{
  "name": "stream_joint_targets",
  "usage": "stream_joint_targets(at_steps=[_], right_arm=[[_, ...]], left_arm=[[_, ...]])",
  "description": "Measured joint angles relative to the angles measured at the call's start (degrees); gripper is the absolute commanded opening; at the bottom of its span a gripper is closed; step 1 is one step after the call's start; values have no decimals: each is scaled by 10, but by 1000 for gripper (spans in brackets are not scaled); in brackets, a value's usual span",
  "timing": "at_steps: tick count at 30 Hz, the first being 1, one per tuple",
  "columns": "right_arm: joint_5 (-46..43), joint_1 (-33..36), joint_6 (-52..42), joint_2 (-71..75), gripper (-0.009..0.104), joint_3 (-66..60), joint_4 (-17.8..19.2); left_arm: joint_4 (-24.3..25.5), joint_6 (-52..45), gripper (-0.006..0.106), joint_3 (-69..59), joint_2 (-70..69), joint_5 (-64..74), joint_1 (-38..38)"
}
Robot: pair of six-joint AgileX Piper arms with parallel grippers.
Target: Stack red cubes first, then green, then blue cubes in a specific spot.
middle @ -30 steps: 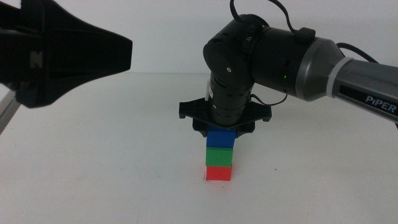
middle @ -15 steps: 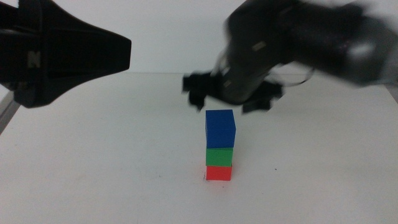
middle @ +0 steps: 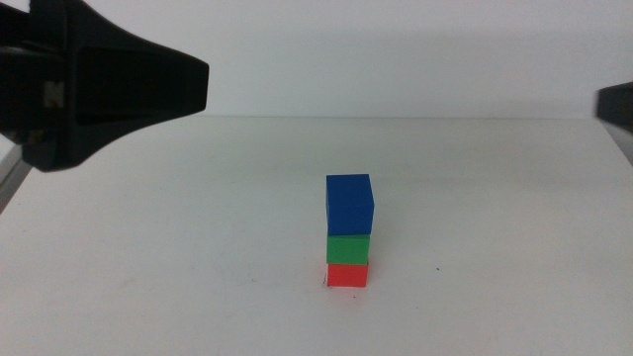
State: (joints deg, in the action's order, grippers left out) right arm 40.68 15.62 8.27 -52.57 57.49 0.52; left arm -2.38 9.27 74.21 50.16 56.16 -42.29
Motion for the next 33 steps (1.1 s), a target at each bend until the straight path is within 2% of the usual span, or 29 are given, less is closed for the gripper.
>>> stream_joint_targets(at_steps=[2,5,14,22,28,33], right_arm=[[-19,-30,-42,28,93,-16,-39],[-24,-42,-66,44,93,-21,-55],[-25,-43,-76,52,93,-24,-60],[-36,-43,-77,52,93,-35,-58],[-188,-58,-77,126,93,-172,-57],[-258,-94,-77,239,93,-330,-51]], left_arm=[[0,0,94,0,0,0,0],[0,0,94,0,0,0,0],[2,0,94,0,0,0,0],[47,0,94,-25,-11,-38,0],[14,-1,94,-189,-87,-244,53],[15,-1,94,-392,-190,-310,164]])
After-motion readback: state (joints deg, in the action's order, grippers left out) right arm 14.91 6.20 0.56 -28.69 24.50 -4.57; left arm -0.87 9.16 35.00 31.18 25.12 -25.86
